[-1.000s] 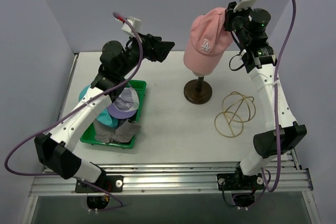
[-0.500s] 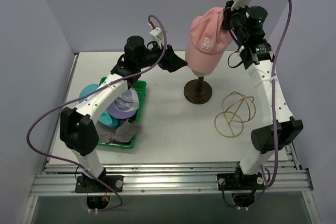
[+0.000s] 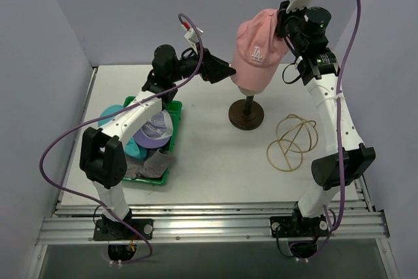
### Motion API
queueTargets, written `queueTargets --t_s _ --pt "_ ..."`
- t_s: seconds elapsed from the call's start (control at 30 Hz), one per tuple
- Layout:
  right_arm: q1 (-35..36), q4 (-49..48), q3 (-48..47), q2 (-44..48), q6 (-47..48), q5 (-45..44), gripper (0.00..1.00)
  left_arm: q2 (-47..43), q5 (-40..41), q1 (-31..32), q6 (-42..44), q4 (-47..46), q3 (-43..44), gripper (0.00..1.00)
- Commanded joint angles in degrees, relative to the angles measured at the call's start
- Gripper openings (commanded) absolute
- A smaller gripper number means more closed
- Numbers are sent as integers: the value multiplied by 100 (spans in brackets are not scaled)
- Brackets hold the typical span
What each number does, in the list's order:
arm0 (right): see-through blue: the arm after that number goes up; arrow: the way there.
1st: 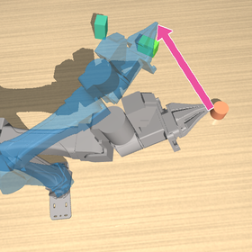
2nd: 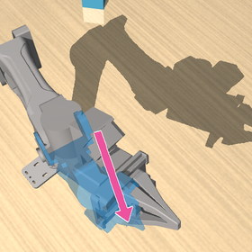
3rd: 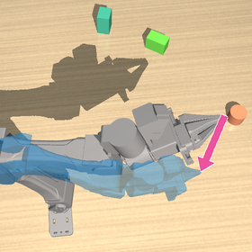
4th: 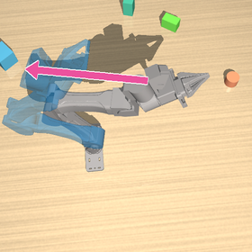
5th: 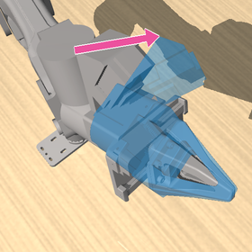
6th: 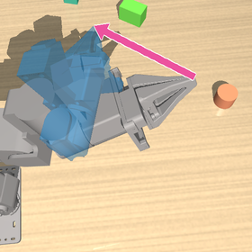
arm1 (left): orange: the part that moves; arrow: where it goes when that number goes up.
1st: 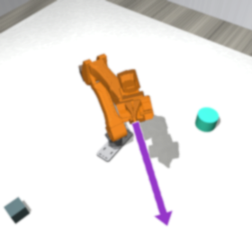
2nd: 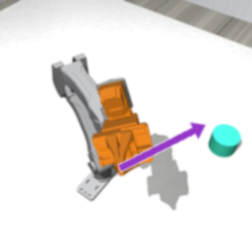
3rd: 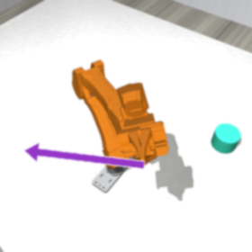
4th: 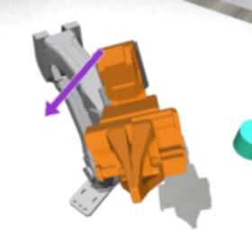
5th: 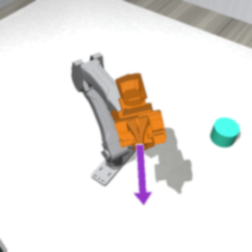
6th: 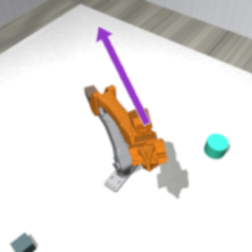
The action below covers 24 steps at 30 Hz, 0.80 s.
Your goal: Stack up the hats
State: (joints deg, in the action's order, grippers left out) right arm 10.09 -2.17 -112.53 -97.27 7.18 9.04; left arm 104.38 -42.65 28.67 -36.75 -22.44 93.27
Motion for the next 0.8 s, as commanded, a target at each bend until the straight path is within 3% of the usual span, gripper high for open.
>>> queueTargets --t_s 0.0,0.27,0.5,0.77 --pt "-33 -3 -321 -212 -24 -121 6 83 -252 -28 -420 -718 77 80" --pt "-42 461 -533 -336 -445 -622 13 65 -200 -36 -447 -780 -90 80" --pt "-138 753 -542 -55 -875 -737 24 -400 230 -89 -166 -718 -643 80" --pt "-226 938 -428 -134 -1131 -745 26 -541 310 -116 -271 -623 -723 80"
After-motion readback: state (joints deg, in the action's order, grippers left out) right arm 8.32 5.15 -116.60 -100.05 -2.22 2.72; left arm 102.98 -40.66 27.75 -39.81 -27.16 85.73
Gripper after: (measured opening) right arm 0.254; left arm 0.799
